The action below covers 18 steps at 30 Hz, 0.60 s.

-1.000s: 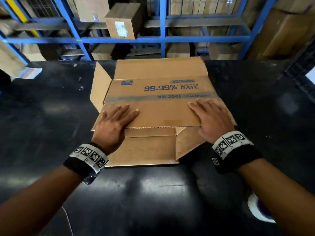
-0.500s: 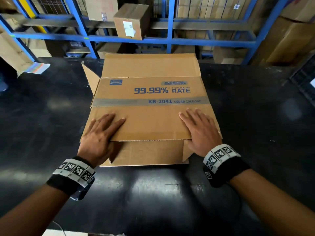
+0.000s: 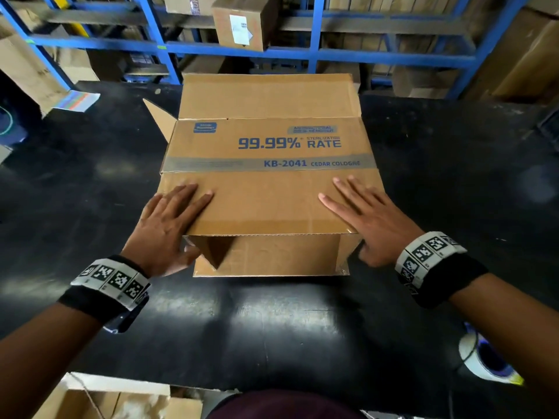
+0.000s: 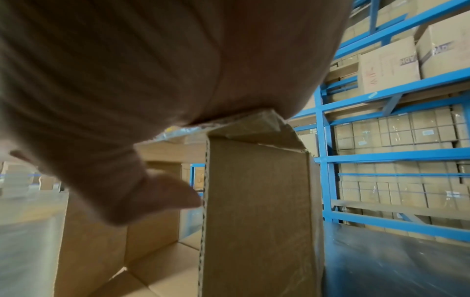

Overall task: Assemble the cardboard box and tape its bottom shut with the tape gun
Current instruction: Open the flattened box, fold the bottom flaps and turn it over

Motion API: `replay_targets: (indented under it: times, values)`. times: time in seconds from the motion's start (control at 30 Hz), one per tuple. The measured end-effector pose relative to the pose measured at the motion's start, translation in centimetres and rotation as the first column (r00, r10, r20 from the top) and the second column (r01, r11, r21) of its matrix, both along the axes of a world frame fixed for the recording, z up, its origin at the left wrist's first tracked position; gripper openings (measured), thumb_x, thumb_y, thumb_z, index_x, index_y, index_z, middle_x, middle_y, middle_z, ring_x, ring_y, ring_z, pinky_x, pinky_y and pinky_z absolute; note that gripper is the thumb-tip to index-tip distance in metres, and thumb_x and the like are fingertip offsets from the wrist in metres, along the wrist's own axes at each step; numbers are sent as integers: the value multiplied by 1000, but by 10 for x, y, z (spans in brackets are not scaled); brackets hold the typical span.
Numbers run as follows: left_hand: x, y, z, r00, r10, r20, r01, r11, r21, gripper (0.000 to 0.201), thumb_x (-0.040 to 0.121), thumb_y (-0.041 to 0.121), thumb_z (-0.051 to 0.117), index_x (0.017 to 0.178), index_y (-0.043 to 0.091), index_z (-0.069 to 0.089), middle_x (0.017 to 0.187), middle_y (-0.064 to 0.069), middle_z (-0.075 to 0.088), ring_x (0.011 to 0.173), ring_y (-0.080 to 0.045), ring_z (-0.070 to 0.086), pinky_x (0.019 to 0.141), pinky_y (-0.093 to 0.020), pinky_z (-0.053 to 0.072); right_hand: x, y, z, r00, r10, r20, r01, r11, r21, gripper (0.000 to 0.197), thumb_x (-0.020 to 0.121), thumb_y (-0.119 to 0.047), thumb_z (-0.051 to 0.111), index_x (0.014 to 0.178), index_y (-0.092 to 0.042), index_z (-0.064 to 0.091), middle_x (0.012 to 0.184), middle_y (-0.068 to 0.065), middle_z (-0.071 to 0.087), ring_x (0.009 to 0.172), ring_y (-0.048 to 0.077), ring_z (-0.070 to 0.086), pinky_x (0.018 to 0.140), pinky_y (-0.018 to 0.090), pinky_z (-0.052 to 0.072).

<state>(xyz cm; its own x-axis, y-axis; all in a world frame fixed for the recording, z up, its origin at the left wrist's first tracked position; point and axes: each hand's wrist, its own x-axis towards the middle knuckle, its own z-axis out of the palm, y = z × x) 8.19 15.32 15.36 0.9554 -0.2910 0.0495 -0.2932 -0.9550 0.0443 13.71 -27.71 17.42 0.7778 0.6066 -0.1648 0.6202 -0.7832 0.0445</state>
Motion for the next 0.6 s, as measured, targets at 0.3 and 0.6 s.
replay_targets:
  times: [0.3,0.6]
  values:
    - [4,1,-2,990,5,141,-13,999,51,95,82,17,74,163,37,27,166,0,36,145,-26,44,114,-49,34,-2,-4,-15,987,-54,152,48,998,41,104,81,-24,70,161,-28,3,169,6,6,154,29,9,120,45,15]
    - [4,-5,-9,959,187,212,-162,978,-132,83,74,21,77,152,29,51,155,-1,54,139,-25,56,118,-48,39,-6,42,-40,900,-332,283,242,920,310,86,75,-27,84,149,-13,41,155,9,44,144,29,38,115,50,33]
